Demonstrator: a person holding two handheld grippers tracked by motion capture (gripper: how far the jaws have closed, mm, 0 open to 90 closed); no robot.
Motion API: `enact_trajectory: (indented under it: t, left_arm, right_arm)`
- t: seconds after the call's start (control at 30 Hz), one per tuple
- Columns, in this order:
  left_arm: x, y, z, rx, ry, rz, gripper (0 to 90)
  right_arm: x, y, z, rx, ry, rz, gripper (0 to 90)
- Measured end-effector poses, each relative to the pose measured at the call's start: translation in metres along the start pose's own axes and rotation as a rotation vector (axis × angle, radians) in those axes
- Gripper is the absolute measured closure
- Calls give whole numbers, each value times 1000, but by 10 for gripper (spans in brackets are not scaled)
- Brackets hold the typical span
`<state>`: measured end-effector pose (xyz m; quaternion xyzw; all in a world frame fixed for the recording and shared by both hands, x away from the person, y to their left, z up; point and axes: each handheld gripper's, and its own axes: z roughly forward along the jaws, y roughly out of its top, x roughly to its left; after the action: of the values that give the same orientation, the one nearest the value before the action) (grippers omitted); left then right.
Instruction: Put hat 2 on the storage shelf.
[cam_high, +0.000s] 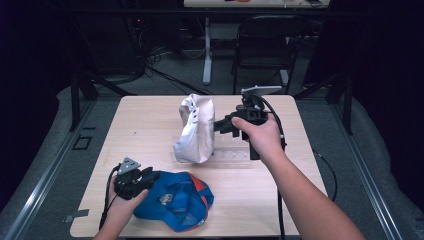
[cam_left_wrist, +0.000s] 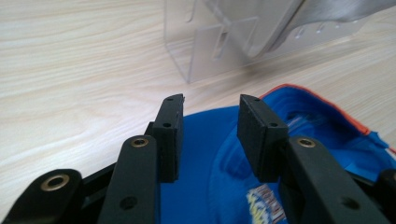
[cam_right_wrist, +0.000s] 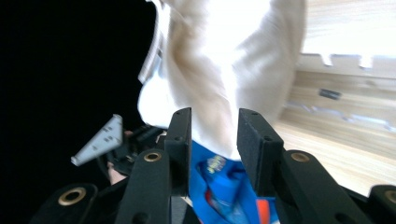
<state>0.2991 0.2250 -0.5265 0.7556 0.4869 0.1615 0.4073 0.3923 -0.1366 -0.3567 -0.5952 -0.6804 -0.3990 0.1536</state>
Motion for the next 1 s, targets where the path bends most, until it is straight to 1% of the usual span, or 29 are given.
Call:
enact_trajectory:
  t: [0.1, 0.17, 0.27, 0.33, 0.43, 0.5, 0.6, 0.63, 0.7, 0.73, 0.87, 0.93, 0.97, 1.0]
  left_arm:
    - [3, -3, -5, 10, 9, -2, 608]
    - [6, -4, -10, 18, 19, 2, 606]
    - [10, -8, -15, 9, 26, 10, 604]
    - [13, -12, -17, 5, 25, 7, 602]
    - [15, -17, -17, 7, 25, 4, 600]
    - [15, -19, -17, 19, 30, 16, 596]
    - [15, -21, -17, 17, 37, 21, 582]
    - [14, -22, -17, 14, 42, 14, 580]
    - [13, -22, -18, 17, 39, 7, 571]
    - [12, -22, -19, 17, 37, 12, 568]
    - [11, -25, -23, 21, 48, 28, 564]
    - [14, -27, -22, 16, 41, 3, 564]
    - [14, -28, -21, 14, 39, -1, 564]
    - [15, -28, -19, 8, 41, -1, 564]
  right_arm:
    - [-7, -13, -4, -12, -31, -22, 663]
    - [-11, -21, -4, -8, -34, -32, 665]
    - [-19, -35, -3, 3, -52, -54, 664]
    - [-24, -45, -2, 0, -72, -68, 660]
    - [-32, -57, 0, 0, -80, -74, 659]
    - [-36, -65, 2, 2, -83, -75, 658]
    - [-43, -75, 5, -9, -95, -75, 657]
    - [-45, -79, 6, -9, -102, -79, 657]
    - [-50, -87, 9, -13, -102, -81, 657]
    - [-52, -90, 11, -9, -106, -79, 657]
    - [-59, -103, 22, 5, -132, -94, 657]
    - [-63, -109, 29, 17, -142, -93, 656]
    - [-65, -113, 33, 24, -138, -86, 655]
    - [-66, -115, 35, 23, -136, -90, 655]
